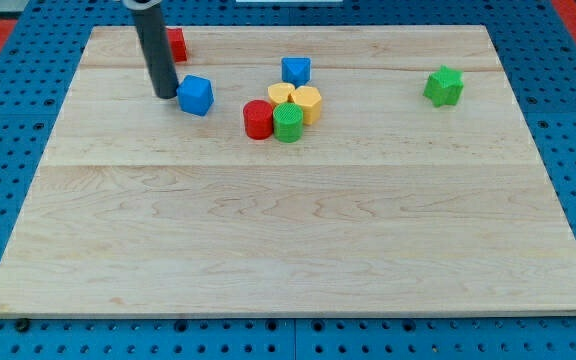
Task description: Move blue cube towards the group of objects
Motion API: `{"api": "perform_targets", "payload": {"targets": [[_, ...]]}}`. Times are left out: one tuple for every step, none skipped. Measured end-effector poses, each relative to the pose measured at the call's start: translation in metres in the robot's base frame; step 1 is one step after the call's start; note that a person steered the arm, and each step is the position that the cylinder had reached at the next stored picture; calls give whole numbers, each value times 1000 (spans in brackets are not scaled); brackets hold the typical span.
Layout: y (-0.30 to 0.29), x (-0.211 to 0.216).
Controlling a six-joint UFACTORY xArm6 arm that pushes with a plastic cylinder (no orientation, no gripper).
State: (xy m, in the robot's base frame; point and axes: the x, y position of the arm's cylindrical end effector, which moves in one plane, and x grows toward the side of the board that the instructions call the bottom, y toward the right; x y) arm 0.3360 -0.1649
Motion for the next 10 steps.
{"api": "perform_targets", "payload": {"targets": [[-6,17],[9,17],[2,17],[-5,13],[-5,-11],[6,-15],[5,-4],[3,7],[7,8],[18,8]]}}
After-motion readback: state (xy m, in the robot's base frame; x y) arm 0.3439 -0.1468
